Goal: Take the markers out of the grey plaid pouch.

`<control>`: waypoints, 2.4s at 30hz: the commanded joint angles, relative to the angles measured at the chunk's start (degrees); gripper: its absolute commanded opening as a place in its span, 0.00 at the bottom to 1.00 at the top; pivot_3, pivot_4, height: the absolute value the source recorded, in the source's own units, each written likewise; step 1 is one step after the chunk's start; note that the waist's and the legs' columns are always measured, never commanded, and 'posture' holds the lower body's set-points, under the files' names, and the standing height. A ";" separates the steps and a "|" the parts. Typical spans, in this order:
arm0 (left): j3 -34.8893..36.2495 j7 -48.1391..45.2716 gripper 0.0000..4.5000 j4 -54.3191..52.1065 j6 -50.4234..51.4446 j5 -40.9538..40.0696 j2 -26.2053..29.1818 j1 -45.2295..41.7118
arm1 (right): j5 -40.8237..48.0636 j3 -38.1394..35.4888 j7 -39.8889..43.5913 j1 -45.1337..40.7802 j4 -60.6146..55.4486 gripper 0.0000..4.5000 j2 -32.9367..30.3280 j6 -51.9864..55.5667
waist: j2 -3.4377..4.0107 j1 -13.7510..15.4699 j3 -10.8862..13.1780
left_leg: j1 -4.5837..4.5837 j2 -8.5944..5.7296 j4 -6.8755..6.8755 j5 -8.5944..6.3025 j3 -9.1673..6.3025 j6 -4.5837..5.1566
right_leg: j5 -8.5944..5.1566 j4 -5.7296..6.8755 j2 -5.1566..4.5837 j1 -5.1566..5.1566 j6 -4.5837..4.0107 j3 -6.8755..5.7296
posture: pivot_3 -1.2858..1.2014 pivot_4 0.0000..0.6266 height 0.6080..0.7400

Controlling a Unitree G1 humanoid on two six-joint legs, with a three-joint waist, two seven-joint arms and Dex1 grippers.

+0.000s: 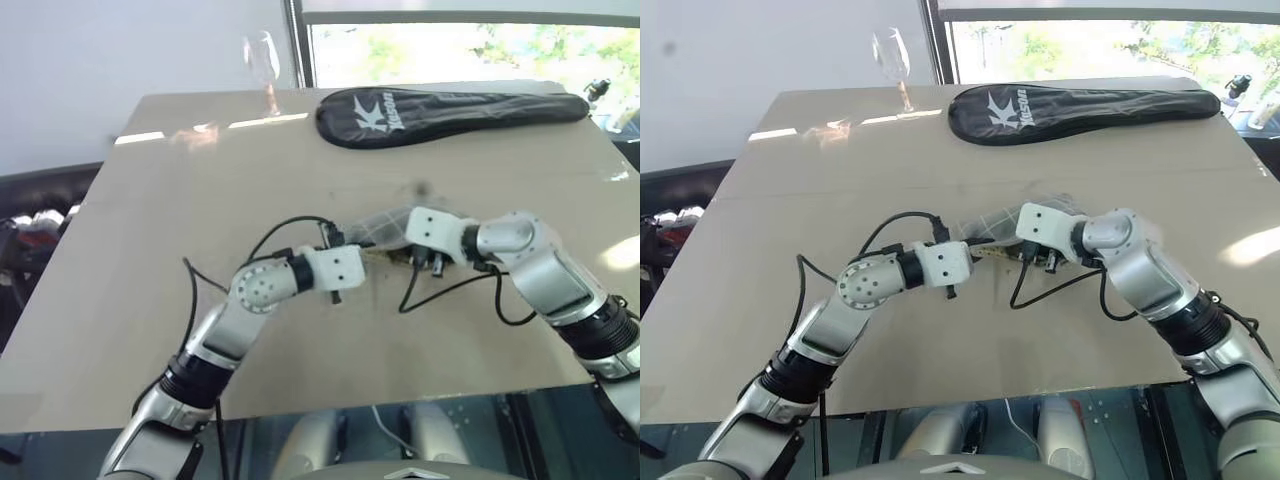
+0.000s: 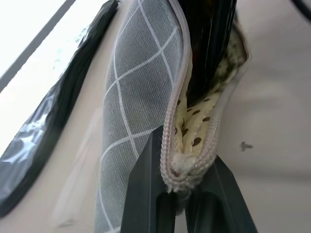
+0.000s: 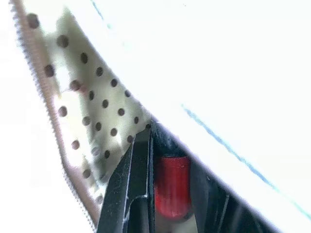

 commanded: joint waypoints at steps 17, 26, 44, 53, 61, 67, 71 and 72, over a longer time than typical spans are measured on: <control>2.94 6.79 0.00 2.11 5.21 3.52 -3.29 -2.33 | 0.12 -1.77 -5.14 0.27 0.20 0.11 0.57 4.00 | -0.01 -0.14 0.00 | -0.05 0.00 0.01 0.00 -0.01 0.00 | 0.00 0.02 0.01 -0.05 0.00 -0.01 | 0.52 0.24 1.00; 0.41 7.76 0.00 -2.04 10.49 4.61 -7.54 -0.89 | 7.42 -13.46 -16.61 -1.34 1.87 0.11 19.63 15.28 | -0.03 -0.02 0.01 | -0.09 -0.04 0.04 0.01 -0.05 -0.01 | 0.00 0.11 0.02 -0.10 0.00 -0.03 | 0.52 0.24 1.00; 0.90 9.32 0.00 -2.77 16.62 5.88 -8.60 -0.10 | 23.65 -29.88 -21.94 -1.75 0.62 0.11 28.11 28.28 | -0.02 -0.38 0.01 | -0.09 -0.03 0.03 0.01 -0.06 -0.01 | 0.00 0.16 0.02 -0.14 0.00 -0.03 | 0.52 0.24 1.00; 1.46 9.09 0.00 -4.36 19.89 4.91 -9.27 0.33 | 28.25 -34.36 -27.19 -1.33 0.81 0.11 32.32 31.49 | -0.02 -0.43 0.01 | -0.09 -0.04 0.03 0.01 -0.04 -0.01 | 0.00 0.22 0.01 -0.18 0.00 -0.01 | 0.52 0.24 1.00; 2.44 9.30 0.00 -4.70 21.51 4.79 -8.73 0.23 | 20.12 -16.37 -21.94 3.80 -1.31 0.11 13.16 17.04 | -0.02 -0.33 0.01 | -0.10 -0.07 0.03 0.01 0.00 -0.01 | 0.00 0.17 -0.01 -0.17 0.00 -0.03 | 0.52 0.24 1.00; 3.70 9.65 0.00 -3.15 21.42 4.43 -7.90 -1.23 | 20.06 -14.75 -15.60 5.86 -5.59 0.11 1.05 14.74 | 0.00 -0.17 0.03 | -0.14 -0.02 0.02 0.01 0.01 -0.01 | 0.00 0.12 -0.01 -0.19 0.00 -0.01 | 0.52 0.24 1.00; 4.61 9.34 0.00 -2.32 20.98 4.02 -7.11 -1.89 | 19.35 -14.35 -11.74 9.05 -7.46 0.11 -7.81 13.48 | -0.02 0.18 0.03 | -0.16 -0.03 0.05 0.01 -0.01 -0.01 | 0.00 0.07 -0.03 -0.17 0.00 -0.06 | 0.52 0.24 1.00; 4.83 9.28 0.00 -2.20 20.92 3.93 -6.97 -2.00 | 19.30 -14.71 -11.11 9.92 -7.74 0.11 -9.43 13.30 | -0.02 0.25 0.04 | -0.17 -0.03 0.04 0.01 -0.01 -0.01 | 0.00 0.07 -0.03 -0.17 0.00 -0.06 | 0.52 0.24 1.00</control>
